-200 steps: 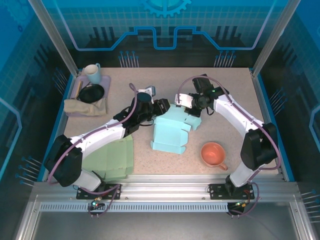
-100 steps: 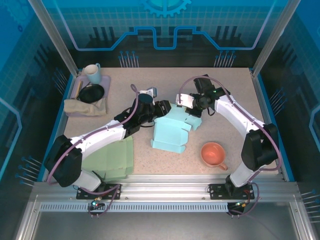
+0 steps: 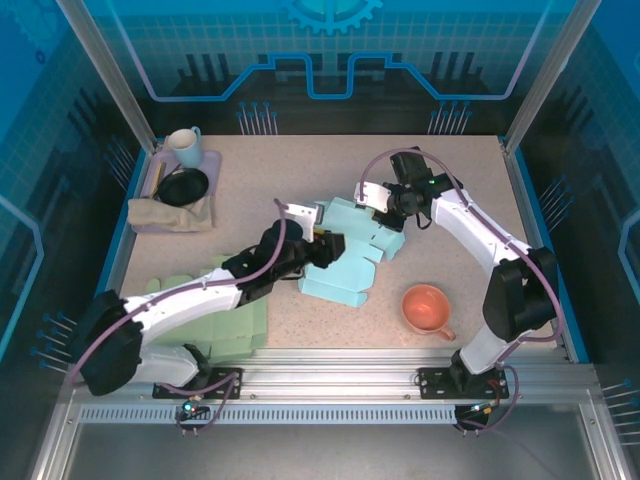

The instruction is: Fold the paper box

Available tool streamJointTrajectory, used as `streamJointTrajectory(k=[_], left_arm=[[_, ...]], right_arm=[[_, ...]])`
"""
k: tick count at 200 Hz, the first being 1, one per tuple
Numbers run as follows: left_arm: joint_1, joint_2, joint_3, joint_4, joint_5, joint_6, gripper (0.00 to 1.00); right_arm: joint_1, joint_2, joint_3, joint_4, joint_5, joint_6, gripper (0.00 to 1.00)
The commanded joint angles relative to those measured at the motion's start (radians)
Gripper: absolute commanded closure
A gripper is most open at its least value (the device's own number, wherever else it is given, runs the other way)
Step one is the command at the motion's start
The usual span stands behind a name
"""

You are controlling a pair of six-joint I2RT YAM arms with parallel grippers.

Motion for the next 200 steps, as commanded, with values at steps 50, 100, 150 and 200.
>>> streamJointTrajectory(k=[50,100,150,200], left_arm=[[0.052,0.142,0.072,0.045,-0.114,0.201,0.43],[0.134,0.176,0.054,0.028,-0.161,0.207,0.34],[0.151,0.182,0.085,-0.058,-0.2,0.138,0.31],[0.149,0.234,0.119,-0.105,-0.189,0.066,0.31]], right_arm=[[-0.014,0.028,0.038,-0.012,-0.023,0.012,1.0],[-0.016,0.03,0.035,-0.013,-0.031,0.011,1.0],[-0.017,0.032,0.036,-0.013,-0.03,0.011,1.0],[-0.017,0.031,0.036,-0.01,-0.037,0.014,1.0]])
